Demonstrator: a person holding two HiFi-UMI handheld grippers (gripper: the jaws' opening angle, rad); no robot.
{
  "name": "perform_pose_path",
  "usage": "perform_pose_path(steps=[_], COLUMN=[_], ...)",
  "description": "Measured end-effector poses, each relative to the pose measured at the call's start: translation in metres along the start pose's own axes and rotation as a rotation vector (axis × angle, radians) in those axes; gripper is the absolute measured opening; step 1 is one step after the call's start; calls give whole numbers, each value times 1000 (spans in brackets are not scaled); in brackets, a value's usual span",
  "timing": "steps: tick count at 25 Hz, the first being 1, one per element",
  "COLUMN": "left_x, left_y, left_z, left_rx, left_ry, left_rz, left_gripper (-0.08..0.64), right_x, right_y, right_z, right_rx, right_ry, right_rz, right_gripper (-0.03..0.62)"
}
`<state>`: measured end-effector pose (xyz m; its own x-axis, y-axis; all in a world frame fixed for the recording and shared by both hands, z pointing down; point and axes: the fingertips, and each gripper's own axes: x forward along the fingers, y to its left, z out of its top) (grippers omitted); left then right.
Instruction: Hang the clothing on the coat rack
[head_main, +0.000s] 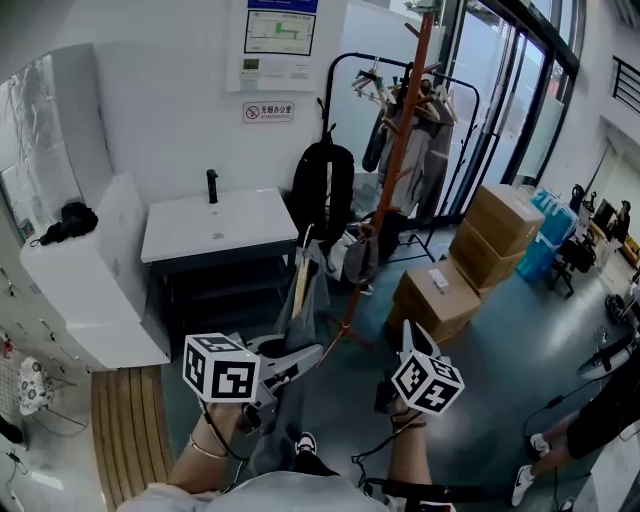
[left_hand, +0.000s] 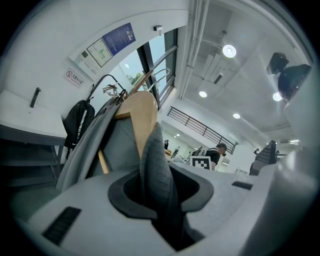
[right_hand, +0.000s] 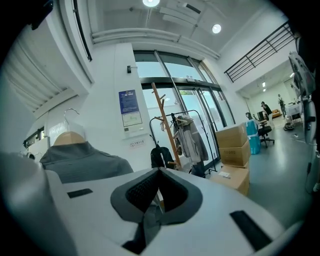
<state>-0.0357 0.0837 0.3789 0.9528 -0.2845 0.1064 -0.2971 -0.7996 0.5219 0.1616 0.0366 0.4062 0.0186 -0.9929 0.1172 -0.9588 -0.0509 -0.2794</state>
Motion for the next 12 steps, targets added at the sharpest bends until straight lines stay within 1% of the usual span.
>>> perform_pose_path(steps=[6,12], left_x=[18,38], left_y=[33,63], left_z=[34,62], left_rx=[1,24], left_ry=[-27,-14], left_rz=[2,15], left_gripper=[98,98], right_x=[50,104], right_y=[-2,-7], right_z=[8,31], right_rx=[-8,-20], right_ry=[3,-2], right_rz=[15,18], right_gripper=[23,23])
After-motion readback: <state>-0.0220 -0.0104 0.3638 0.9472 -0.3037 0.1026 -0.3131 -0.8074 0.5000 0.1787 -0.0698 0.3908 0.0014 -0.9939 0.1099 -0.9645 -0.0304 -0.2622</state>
